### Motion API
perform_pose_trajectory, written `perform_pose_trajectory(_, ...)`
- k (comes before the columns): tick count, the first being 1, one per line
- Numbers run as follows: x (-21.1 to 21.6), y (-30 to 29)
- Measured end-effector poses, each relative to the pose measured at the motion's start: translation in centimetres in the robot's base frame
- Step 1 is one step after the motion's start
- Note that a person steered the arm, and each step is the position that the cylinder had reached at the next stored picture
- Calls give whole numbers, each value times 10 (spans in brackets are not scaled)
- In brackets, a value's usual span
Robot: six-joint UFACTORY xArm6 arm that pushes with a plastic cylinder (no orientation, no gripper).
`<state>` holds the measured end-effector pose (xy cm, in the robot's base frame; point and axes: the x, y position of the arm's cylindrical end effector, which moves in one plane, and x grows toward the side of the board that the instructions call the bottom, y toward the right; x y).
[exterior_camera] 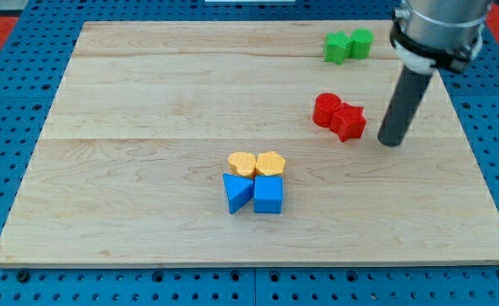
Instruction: Push the blue cube into a blue triangle
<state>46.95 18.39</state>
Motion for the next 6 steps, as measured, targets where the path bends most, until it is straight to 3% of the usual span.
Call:
perform_pose_trajectory(1, 44, -27)
perform_pose_trajectory(3, 76, -142)
perform_pose_trajectory(6, 48, -286)
